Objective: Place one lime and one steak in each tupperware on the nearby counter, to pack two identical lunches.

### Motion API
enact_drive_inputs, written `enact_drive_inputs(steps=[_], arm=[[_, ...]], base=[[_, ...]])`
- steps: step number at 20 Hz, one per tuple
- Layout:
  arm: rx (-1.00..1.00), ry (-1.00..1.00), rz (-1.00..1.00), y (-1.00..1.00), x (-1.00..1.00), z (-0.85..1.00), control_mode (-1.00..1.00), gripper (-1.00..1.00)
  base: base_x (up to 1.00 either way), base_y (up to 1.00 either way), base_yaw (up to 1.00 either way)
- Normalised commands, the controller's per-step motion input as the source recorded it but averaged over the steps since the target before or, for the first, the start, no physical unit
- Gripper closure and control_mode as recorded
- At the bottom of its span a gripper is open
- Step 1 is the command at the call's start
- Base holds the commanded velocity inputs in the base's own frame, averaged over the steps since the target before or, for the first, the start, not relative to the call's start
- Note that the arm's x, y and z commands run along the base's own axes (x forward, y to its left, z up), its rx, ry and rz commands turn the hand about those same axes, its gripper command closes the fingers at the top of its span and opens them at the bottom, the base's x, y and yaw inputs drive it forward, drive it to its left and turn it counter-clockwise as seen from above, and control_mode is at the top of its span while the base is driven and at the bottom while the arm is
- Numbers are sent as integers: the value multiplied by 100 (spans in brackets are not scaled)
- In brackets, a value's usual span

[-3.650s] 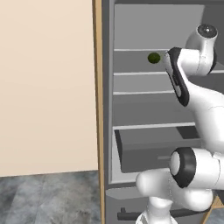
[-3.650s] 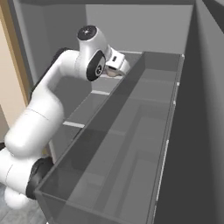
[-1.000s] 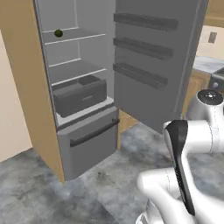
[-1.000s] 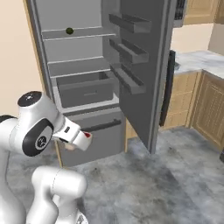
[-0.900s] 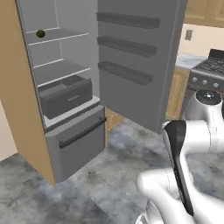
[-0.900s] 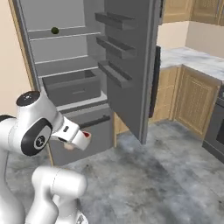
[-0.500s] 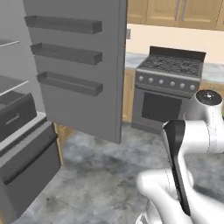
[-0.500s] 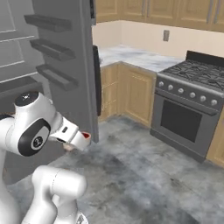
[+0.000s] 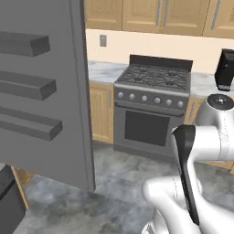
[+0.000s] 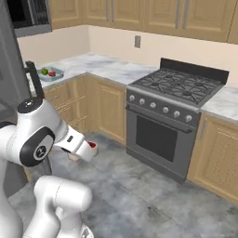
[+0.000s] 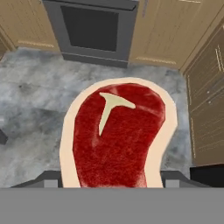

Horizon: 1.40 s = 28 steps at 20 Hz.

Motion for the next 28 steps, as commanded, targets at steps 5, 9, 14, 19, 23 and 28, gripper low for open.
enact_drive_inputs(steps=[5, 9, 14, 19, 23, 28], arm=[[0, 0, 0, 0, 0, 0, 100, 100], [0, 0, 0, 0, 0, 0, 100, 100], [0, 0, 0, 0, 0, 0, 100, 100], [0, 0, 0, 0, 0, 0, 100, 100], [0, 0, 0, 0, 0, 0, 100, 100], [0, 0, 0, 0, 0, 0, 100, 100]], base=[[100, -39, -3], [100, -43, 2], [100, -19, 41], [79, -16, 64], [76, -3, 71], [72, 0, 72]])
